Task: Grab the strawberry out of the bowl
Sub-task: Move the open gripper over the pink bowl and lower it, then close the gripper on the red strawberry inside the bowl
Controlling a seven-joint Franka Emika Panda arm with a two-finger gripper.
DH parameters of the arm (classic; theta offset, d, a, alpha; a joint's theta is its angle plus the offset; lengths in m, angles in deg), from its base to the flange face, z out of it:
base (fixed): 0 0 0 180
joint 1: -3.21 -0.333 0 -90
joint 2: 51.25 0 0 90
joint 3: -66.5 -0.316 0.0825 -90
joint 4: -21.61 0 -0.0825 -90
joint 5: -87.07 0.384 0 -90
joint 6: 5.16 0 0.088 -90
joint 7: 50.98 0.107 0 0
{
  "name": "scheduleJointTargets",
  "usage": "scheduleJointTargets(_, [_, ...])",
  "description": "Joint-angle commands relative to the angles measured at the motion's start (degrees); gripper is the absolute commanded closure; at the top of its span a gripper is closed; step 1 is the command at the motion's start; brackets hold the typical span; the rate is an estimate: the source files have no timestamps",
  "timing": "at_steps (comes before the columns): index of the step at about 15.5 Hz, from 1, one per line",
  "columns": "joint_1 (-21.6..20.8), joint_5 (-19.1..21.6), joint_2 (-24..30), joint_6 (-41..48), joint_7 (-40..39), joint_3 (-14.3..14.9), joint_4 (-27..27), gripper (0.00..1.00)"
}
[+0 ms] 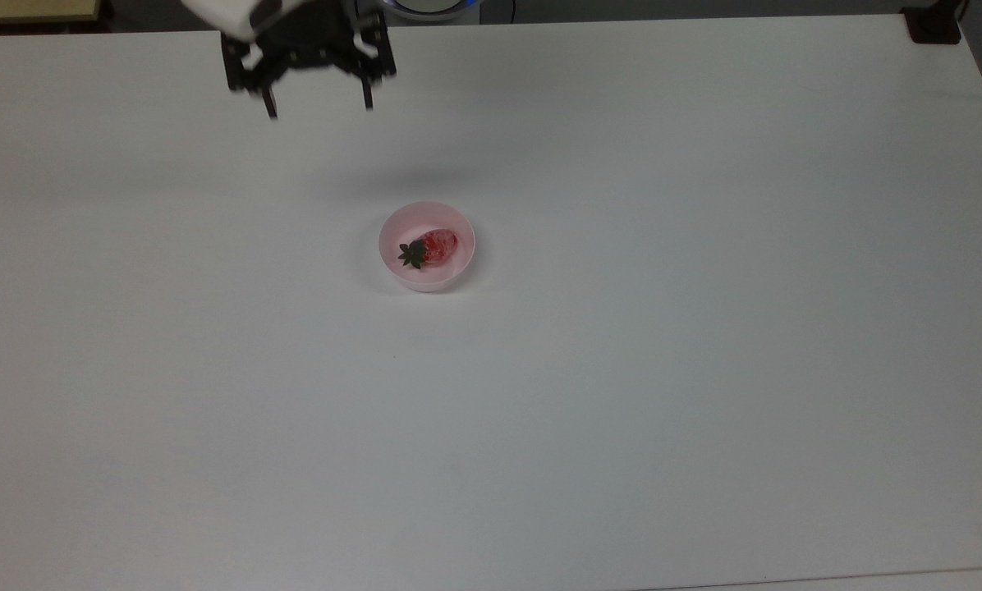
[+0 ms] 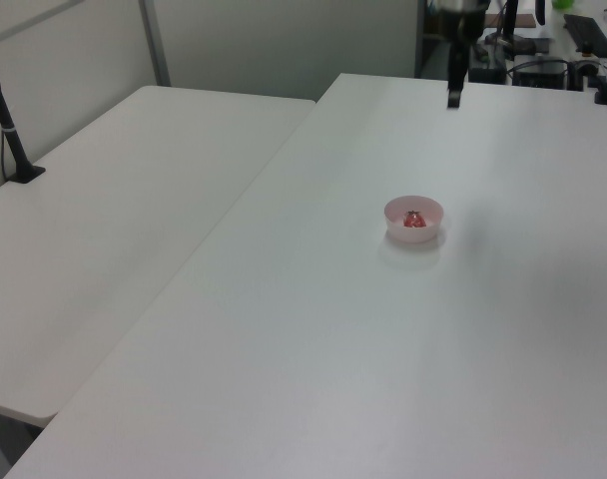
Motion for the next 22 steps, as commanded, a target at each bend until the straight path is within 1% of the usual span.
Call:
scheduleJointTargets(1, [-1.7, -0.9, -3.2, -7.4, 0.8, -0.8, -4.2, 0.00])
scheduleJointTargets(2, [-1.9, -0.9, -4.2, -8.0, 1.7, -1.4, -4.5, 0.00])
scheduleJointTargets(4, [-2.1, -0.5, -6.1, -8.7, 7.3, -2.9, -4.5, 0.10])
scheduleJointTargets(5, [-2.1, -0.5, -7.0, -9.1, 11.7, -3.9, -4.5, 0.16])
scheduleJointTargets(6, [-2.2, -0.5, -8.3, -9.3, 20.5, -5.5, -4.7, 0.22])
scheduleJointTargets(7, [-2.4, -0.5, -9.0, -10.0, 26.0, -6.3, -4.8, 0.25])
scheduleJointTargets(8, [-2.5, -0.5, -10.0, -10.8, 30.9, -6.9, -4.9, 0.25])
scheduleJointTargets(10, [-2.9, -0.5, -11.8, -12.6, 36.7, -7.4, -4.9, 0.25])
scheduleJointTargets(15, [-2.9, -0.5, -14.8, -15.8, 37.7, -7.6, -4.8, 0.28])
scheduleJointTargets(19, [-2.5, -0.6, -15.2, -16.0, 37.5, -7.6, -5.3, 0.29])
scheduleJointTargets(22, [-2.4, -1.4, -16.8, -16.1, 37.4, -7.5, -5.7, 0.29])
